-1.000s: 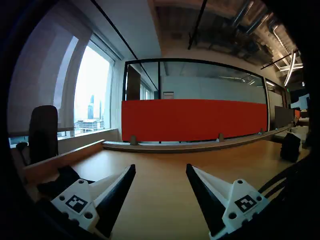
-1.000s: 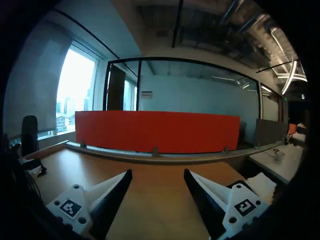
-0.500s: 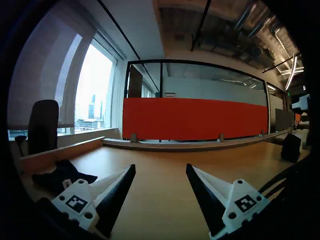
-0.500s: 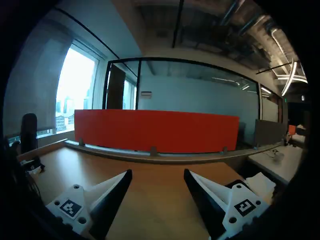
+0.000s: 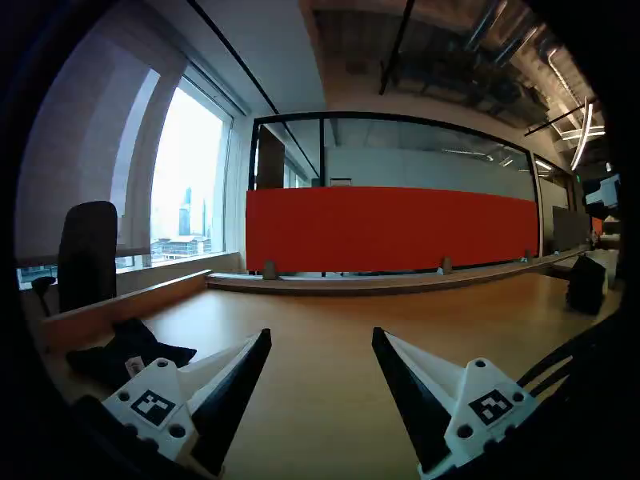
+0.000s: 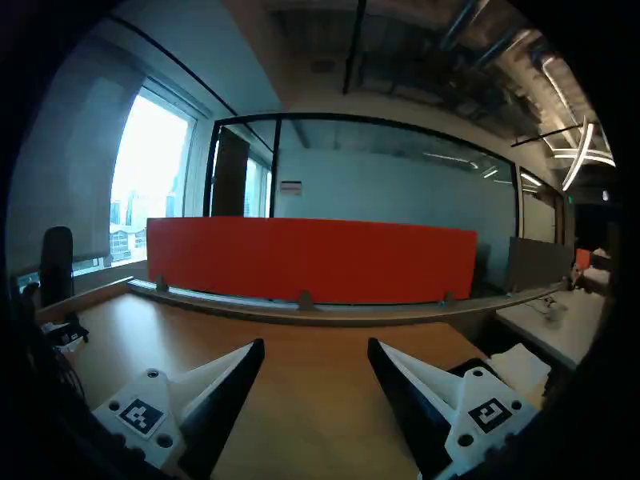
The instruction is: Fold towel
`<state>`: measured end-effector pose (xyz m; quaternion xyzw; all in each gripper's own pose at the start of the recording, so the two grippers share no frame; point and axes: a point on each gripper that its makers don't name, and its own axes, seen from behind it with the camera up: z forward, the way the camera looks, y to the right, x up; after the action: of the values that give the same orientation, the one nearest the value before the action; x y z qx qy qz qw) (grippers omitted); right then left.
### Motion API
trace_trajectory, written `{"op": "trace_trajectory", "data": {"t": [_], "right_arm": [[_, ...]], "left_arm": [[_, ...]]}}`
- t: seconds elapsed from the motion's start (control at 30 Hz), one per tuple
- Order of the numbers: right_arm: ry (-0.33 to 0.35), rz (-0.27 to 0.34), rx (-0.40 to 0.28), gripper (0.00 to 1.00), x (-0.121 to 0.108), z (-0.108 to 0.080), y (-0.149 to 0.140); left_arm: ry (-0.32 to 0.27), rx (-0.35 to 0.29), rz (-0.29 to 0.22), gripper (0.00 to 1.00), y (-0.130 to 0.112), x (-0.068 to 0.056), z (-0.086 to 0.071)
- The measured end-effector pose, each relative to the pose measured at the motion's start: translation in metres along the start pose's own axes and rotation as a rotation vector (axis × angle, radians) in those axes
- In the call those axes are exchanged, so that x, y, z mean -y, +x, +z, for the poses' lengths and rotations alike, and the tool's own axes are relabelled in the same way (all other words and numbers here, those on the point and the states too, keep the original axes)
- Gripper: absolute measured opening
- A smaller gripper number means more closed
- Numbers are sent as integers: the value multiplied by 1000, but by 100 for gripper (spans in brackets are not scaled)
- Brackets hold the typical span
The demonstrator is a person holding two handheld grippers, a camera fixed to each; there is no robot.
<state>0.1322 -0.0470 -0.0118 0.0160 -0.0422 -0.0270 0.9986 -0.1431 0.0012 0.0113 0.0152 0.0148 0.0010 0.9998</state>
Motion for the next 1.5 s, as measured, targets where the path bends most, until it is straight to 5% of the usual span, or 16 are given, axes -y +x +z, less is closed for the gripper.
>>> {"op": "trace_trajectory", "data": {"t": [0.77,1.5], "right_arm": [[-4,-16,-64,100,-7,5,6],[-34,105,-78,100,-48,18,-70]], "left_arm": [[-2,0,3,94,-5,-2,2],[-2,-1,2,94,-8,-3,2]]}}
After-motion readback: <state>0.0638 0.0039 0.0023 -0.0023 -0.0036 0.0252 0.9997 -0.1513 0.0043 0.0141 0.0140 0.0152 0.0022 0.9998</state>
